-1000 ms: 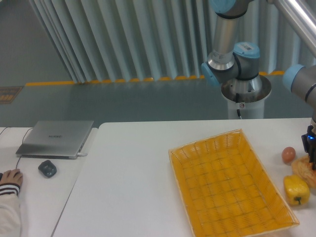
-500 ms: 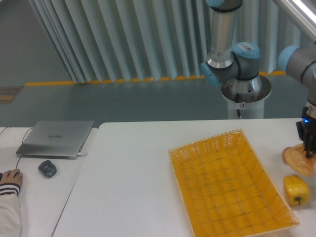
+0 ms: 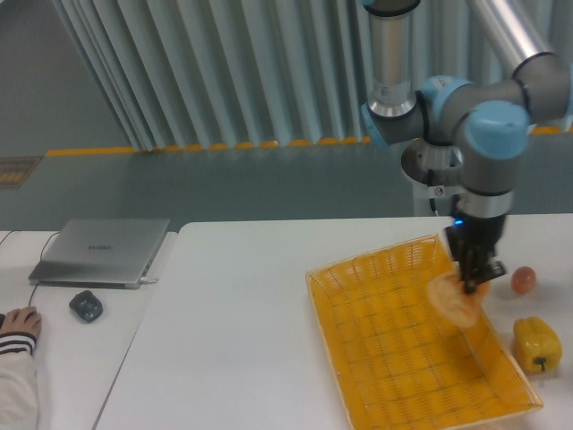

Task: Place the triangular bread in the basket
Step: 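Carry the bread over the orange basket and lower it inside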

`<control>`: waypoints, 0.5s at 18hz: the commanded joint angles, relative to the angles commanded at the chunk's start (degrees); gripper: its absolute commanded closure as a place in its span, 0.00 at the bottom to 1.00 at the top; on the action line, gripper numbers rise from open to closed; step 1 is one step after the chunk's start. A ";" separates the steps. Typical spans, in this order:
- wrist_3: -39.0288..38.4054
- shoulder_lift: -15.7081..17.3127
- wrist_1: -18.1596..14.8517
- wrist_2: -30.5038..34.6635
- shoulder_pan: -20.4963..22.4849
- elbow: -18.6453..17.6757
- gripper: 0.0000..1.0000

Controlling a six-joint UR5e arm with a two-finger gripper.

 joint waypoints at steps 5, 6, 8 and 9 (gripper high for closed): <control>-4.22 -2.90 4.38 0.53 -3.61 1.50 0.95; -5.02 -3.34 5.35 0.62 -4.23 1.68 0.95; -5.99 -4.92 6.77 2.89 -5.63 1.94 0.95; -6.17 -5.71 6.86 4.82 -6.51 2.12 0.95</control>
